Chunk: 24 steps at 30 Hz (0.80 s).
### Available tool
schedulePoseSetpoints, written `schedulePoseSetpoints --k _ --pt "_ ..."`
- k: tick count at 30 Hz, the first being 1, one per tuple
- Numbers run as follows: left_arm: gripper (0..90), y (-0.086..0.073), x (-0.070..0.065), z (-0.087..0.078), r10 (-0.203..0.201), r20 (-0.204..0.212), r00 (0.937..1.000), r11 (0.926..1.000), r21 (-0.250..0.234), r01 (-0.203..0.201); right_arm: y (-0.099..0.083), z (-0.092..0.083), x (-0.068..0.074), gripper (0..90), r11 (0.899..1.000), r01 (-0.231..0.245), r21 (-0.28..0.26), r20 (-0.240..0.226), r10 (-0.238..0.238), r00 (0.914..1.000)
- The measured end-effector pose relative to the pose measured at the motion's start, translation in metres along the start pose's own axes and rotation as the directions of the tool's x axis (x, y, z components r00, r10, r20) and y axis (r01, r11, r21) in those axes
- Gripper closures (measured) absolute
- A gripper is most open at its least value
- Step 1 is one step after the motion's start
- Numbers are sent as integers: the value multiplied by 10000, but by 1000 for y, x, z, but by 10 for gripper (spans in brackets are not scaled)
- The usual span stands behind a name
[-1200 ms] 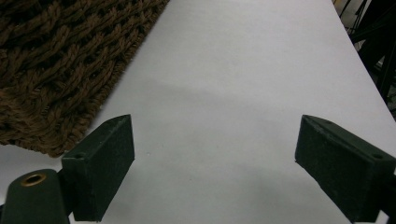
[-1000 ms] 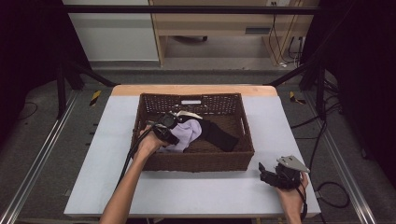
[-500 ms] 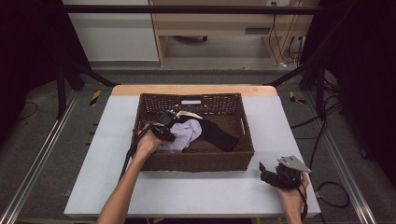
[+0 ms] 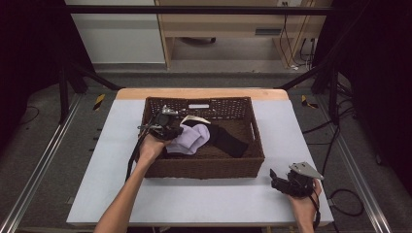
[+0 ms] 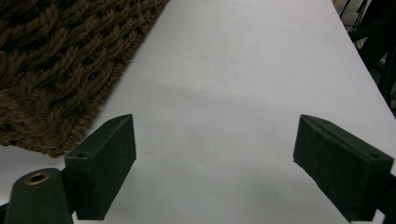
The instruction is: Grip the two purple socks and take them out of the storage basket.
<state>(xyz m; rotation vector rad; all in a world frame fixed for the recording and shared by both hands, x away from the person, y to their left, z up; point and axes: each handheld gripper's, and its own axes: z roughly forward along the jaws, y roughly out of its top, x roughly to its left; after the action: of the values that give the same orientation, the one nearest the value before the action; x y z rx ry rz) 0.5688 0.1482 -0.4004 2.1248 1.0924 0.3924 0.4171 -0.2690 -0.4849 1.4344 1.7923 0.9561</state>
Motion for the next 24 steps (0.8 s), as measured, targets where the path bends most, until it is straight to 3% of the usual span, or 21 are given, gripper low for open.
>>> schedulePoseSetpoints --k 3,8,16,21,24 --pt "864 2 2 -5 -235 -56 9997 9983 -531 232 0 0 0 134 10000 7 19 -21 -7 10000" --pt "864 4 2 -10 -318 -217 9993 9952 -937 296 0 0 0 134 10000 -2 -5 -12 2 10000" --pt "864 7 0 -28 -302 -274 9992 9819 -1876 245 0 0 0 137 10000 -15 0 -40 15 10000" --pt "864 13 -5 -48 -233 -342 9991 9625 -2710 132 0 0 0 136 10000 2 -23 -24 -3 10000" --pt "864 16 -7 -56 -204 -229 9995 9568 -2904 129 0 0 0 131 10000 -9 -9 -15 9 10000"
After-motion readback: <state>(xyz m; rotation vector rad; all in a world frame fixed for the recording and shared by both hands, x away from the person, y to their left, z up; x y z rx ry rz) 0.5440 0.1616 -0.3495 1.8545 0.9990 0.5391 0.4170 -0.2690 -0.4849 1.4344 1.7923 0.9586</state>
